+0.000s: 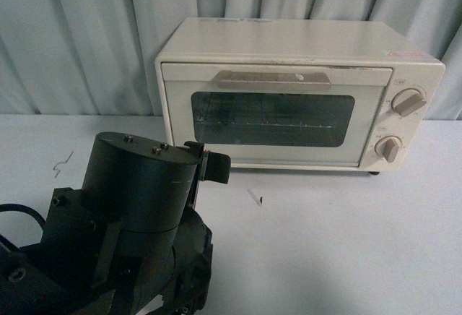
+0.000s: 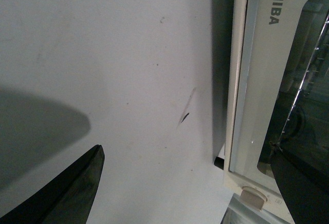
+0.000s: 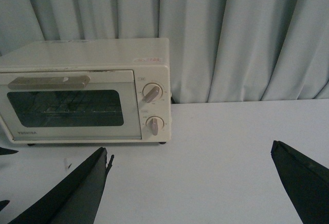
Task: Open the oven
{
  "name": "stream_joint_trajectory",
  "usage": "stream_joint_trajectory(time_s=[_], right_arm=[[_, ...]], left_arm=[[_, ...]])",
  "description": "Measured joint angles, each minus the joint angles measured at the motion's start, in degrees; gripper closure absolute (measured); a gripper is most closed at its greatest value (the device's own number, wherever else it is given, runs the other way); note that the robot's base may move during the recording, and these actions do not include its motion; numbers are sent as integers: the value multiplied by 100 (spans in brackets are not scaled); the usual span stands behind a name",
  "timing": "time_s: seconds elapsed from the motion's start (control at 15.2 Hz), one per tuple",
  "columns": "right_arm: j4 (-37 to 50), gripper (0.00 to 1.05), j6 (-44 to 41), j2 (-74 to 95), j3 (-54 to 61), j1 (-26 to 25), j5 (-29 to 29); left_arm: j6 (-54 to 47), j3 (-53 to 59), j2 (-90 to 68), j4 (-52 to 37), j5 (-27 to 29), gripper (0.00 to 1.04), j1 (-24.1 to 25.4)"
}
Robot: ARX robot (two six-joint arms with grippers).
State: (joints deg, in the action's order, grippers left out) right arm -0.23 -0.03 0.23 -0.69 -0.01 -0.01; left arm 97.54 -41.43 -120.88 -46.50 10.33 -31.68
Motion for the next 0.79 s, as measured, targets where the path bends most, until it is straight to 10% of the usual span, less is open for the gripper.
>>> stream_joint_trajectory(time_s=[0.79], right_arm=[[0, 6, 0, 0, 0, 0, 0]], left_arm=[[103, -249, -186, 175, 39, 7, 59]])
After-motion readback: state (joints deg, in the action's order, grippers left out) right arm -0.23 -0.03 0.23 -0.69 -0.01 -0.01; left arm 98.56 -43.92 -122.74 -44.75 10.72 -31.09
